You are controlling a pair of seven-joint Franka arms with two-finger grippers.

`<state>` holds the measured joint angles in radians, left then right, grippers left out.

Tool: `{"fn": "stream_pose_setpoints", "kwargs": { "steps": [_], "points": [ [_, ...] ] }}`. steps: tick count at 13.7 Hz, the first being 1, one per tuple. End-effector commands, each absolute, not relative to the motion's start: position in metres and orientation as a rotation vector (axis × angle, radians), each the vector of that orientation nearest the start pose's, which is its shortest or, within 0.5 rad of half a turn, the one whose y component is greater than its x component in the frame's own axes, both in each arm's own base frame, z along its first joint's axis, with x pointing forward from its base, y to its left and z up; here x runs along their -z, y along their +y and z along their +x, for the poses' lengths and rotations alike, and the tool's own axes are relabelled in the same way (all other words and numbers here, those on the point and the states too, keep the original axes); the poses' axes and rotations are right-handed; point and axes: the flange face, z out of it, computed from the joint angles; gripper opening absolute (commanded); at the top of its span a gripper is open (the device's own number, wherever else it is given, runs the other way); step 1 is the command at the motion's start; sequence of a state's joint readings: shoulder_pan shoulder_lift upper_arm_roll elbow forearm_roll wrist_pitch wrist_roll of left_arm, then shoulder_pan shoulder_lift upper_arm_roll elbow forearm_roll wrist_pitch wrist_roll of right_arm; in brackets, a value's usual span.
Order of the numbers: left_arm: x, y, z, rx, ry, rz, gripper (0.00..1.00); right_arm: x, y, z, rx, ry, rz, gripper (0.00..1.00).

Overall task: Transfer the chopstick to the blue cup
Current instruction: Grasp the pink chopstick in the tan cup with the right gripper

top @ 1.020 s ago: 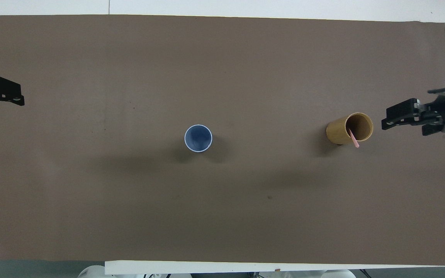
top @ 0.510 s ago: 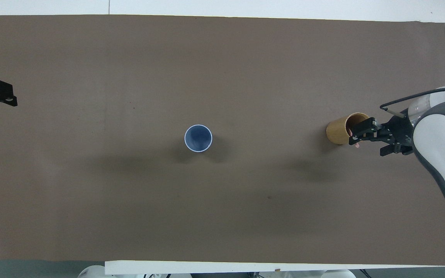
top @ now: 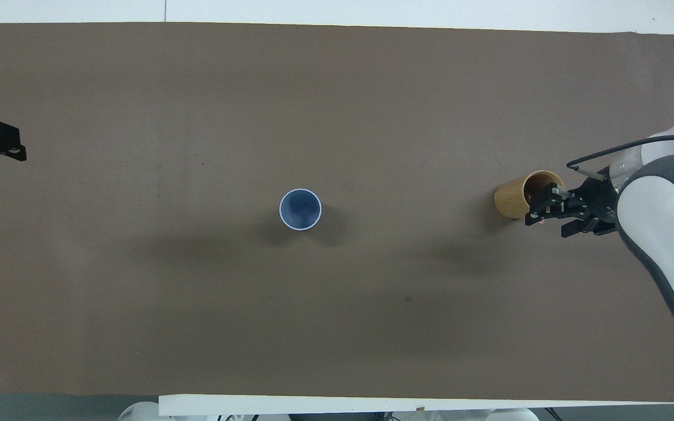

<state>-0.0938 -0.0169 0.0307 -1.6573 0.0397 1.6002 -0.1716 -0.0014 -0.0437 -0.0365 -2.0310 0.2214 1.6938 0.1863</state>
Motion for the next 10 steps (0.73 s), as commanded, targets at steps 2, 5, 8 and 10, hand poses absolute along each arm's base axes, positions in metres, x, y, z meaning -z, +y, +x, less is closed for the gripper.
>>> {"fn": "stream_pose_setpoints", "kwargs": {
  "steps": [2,5,8,10],
  "points": [
    [-0.596,-0.027,0.546,-0.066,-0.155,-3.08,1.0,-0.452,0.001,0.504,-0.459,0.384,-2.863,0.52],
    [-0.595,-0.028,0.546,-0.069,-0.153,-3.08,1.0,-0.453,0.002,0.504,-0.468,0.38,-2.862,0.31],
    [-0.596,-0.028,0.546,-0.066,-0.152,-3.08,1.0,-0.461,0.001,0.509,-0.476,0.358,-2.869,0.0],
    [-0.596,-0.028,0.546,-0.066,-0.152,-3.08,1.0,-0.468,-0.004,0.515,-0.482,0.306,-2.888,0.0]
  ]
}}
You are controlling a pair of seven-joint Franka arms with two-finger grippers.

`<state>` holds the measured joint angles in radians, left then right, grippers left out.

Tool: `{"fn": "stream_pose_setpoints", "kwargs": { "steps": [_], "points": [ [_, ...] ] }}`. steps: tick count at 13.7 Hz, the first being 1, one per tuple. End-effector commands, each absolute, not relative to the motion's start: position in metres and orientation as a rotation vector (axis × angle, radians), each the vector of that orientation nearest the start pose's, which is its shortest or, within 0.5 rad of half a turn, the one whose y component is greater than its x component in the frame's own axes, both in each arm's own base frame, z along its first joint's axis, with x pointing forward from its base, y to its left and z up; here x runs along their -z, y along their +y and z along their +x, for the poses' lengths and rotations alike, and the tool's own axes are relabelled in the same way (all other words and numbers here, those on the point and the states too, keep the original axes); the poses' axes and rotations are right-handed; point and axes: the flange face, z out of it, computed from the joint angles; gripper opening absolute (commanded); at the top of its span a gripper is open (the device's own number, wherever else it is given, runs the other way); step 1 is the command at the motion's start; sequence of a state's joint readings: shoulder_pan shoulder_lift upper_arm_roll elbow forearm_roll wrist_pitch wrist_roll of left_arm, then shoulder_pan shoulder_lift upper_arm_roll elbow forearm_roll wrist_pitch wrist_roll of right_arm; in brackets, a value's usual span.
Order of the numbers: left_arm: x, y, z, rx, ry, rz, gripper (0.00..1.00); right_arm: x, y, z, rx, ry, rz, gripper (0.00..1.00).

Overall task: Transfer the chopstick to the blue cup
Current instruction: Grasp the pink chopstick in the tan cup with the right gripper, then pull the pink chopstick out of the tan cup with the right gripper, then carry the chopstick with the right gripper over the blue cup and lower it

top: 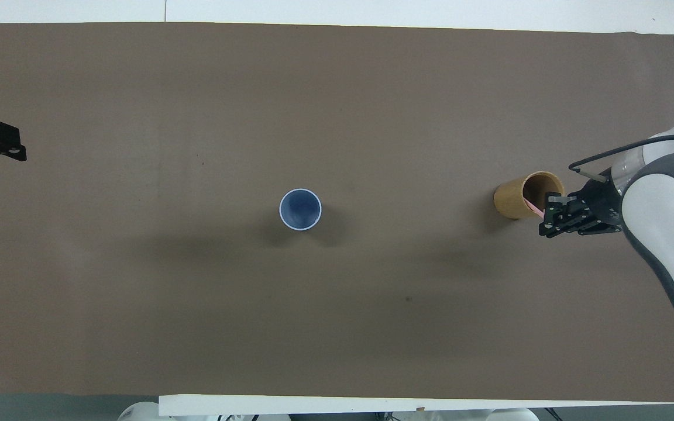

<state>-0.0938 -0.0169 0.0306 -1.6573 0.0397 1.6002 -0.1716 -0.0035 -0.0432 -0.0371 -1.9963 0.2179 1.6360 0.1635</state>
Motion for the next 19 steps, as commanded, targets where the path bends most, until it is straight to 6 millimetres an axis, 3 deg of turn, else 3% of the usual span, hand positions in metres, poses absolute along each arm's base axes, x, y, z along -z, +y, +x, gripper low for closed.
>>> {"fn": "stream_pose_setpoints", "kwargs": {
  "steps": [1,5,7,9,10,12,14,16,19],
  "points": [
    [-0.596,-0.028,0.546,-0.066,-0.152,-3.08,1.0,-0.471,-0.007,0.515,-0.487,0.286,-2.907,0.0],
    [-0.595,-0.028,0.546,-0.069,-0.153,-3.08,1.0,-0.507,-0.016,0.52,-0.557,0.257,-2.96,0.0],
    [-0.596,-0.028,0.546,-0.066,-0.152,-3.08,1.0,-0.545,-0.02,0.519,-0.581,0.239,-3.008,0.0],
    [-0.596,-0.028,0.546,-0.066,-0.152,-3.08,1.0,-0.595,-0.021,0.513,-0.576,0.226,-3.01,0.0],
    [-0.596,-0.028,0.546,-0.066,-0.152,-3.08,1.0,-0.62,-0.017,0.51,-0.566,0.205,-3.004,0.0],
    [-0.595,-0.028,0.546,-0.069,-0.153,-3.08,1.0,-0.652,0.008,0.507,-0.503,0.121,-2.955,0.0],
    [-0.595,-0.028,0.546,-0.069,-0.153,-3.08,1.0,-0.656,0.057,0.51,-0.512,0.072,-2.849,0.0],
    [-0.595,-0.028,0.546,-0.069,-0.153,-3.08,1.0,-0.659,0.146,0.507,-0.474,0.227,-2.831,0.0],
    [-0.595,-0.028,0.546,-0.069,-0.153,-3.08,1.0,-0.637,0.263,0.491,-0.513,0.456,-2.669,0.0]
  ]
}}
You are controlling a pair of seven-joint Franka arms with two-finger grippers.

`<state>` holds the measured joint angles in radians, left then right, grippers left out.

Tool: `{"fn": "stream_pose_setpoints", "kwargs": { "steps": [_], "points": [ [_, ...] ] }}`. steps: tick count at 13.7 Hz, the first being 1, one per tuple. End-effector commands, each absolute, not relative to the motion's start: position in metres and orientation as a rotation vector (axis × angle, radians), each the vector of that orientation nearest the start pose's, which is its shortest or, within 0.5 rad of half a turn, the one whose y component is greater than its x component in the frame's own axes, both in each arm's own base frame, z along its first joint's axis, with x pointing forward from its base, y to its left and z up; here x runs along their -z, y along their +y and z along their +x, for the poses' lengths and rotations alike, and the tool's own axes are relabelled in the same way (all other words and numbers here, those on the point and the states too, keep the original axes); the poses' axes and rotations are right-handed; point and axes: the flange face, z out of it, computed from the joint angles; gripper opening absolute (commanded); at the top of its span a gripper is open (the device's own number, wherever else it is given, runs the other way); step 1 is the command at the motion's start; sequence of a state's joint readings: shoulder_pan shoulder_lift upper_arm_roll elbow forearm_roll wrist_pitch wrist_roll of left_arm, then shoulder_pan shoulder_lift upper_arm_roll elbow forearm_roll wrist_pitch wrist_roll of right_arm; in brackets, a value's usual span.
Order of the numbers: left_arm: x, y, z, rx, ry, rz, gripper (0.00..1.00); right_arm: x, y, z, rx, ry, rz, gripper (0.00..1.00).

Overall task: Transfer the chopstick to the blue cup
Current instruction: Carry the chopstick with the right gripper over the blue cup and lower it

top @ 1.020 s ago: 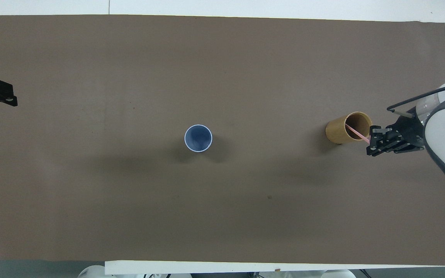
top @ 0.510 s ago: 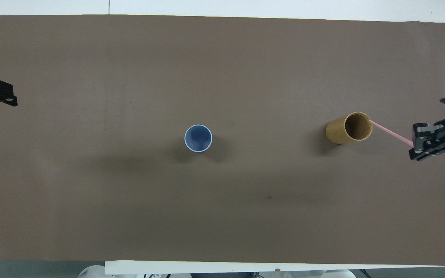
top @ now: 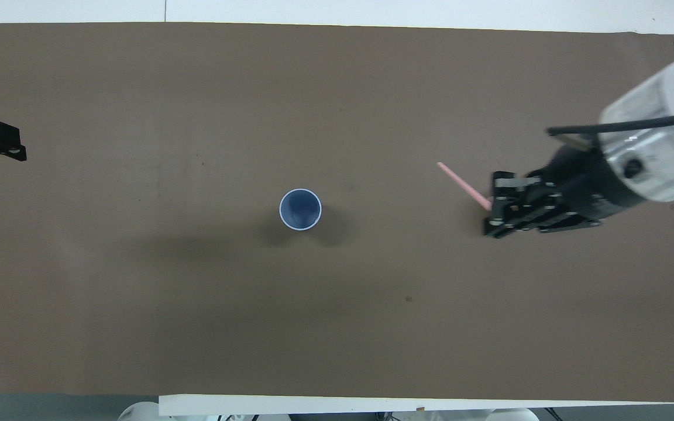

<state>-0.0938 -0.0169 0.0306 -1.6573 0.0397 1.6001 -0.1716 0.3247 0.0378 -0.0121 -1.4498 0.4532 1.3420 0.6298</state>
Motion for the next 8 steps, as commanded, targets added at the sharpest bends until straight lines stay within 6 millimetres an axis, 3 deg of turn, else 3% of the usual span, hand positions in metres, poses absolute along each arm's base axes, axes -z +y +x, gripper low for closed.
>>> {"fn": "stream_pose_setpoints", "kwargs": {
  "steps": [1,2,3,5,8],
  "points": [
    [-0.595,-0.028,0.546,-0.069,-0.15,-3.08,1.0,-0.628,0.303,0.481,-0.502,0.464,-2.654,0.0],
    [-0.595,-0.028,0.546,-0.069,-0.152,-3.08,1.0,-0.614,0.336,0.474,-0.5,0.484,-2.652,0.0],
    [-0.595,-0.028,0.546,-0.069,-0.153,-3.08,1.0,-0.596,0.349,0.474,-0.511,0.524,-2.644,0.0],
    [-0.595,-0.028,0.546,-0.069,-0.153,-3.08,1.0,-0.568,0.365,0.465,-0.564,0.569,-2.578,0.0],
    [-0.595,-0.028,0.546,-0.069,-0.15,-3.08,1.0,-0.558,0.368,0.451,-0.592,0.602,-2.576,0.0]
  ]
}}
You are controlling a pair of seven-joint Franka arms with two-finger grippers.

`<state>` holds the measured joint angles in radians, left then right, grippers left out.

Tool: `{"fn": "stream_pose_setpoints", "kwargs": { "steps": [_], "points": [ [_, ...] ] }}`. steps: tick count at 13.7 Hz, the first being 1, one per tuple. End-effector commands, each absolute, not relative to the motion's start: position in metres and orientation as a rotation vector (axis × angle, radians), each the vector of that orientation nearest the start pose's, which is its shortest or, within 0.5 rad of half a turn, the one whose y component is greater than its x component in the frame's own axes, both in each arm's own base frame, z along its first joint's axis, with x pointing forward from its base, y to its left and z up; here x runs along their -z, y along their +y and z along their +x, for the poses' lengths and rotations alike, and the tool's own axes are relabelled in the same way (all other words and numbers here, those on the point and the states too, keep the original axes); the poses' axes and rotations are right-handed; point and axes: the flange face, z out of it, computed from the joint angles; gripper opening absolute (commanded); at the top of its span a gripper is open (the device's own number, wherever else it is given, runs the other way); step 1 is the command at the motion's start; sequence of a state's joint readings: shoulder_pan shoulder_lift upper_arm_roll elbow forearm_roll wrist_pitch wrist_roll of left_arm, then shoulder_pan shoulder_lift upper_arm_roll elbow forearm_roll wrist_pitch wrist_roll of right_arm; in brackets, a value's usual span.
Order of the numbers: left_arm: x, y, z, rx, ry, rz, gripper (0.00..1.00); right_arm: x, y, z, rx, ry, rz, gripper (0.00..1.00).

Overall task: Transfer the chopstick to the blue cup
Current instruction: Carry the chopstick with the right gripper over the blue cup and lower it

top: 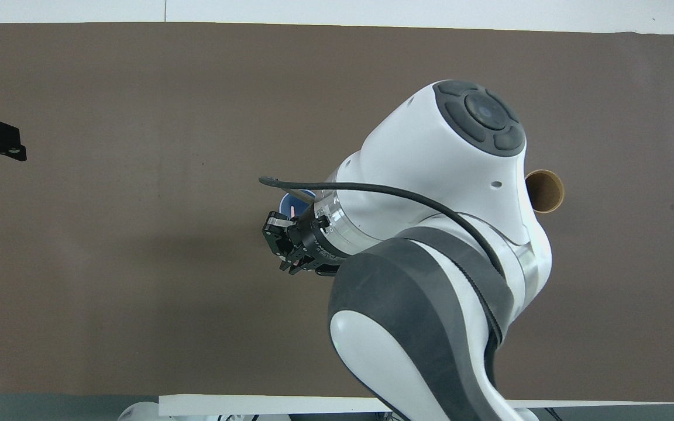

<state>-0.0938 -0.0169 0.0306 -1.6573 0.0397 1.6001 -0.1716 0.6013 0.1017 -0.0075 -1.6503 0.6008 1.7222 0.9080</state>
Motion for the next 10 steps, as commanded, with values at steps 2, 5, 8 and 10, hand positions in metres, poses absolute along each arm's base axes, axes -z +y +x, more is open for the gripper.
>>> {"fn": "stream_pose_setpoints", "kwargs": {
  "steps": [2,5,8,10],
  "points": [
    [-0.595,-0.028,0.546,-0.069,-0.153,-3.08,1.0,-0.549,0.365,0.45,-0.588,0.617,-2.576,0.0],
    [-0.595,-0.028,0.546,-0.069,-0.153,-3.08,1.0,-0.535,0.363,0.46,-0.584,0.643,-2.582,0.0],
    [-0.596,-0.028,0.546,-0.066,-0.152,-3.08,1.0,-0.522,0.359,0.463,-0.578,0.642,-2.584,0.09],
    [-0.595,-0.028,0.546,-0.069,-0.15,-3.08,1.0,-0.523,0.358,0.466,-0.56,0.649,-2.578,0.58]
  ]
}}
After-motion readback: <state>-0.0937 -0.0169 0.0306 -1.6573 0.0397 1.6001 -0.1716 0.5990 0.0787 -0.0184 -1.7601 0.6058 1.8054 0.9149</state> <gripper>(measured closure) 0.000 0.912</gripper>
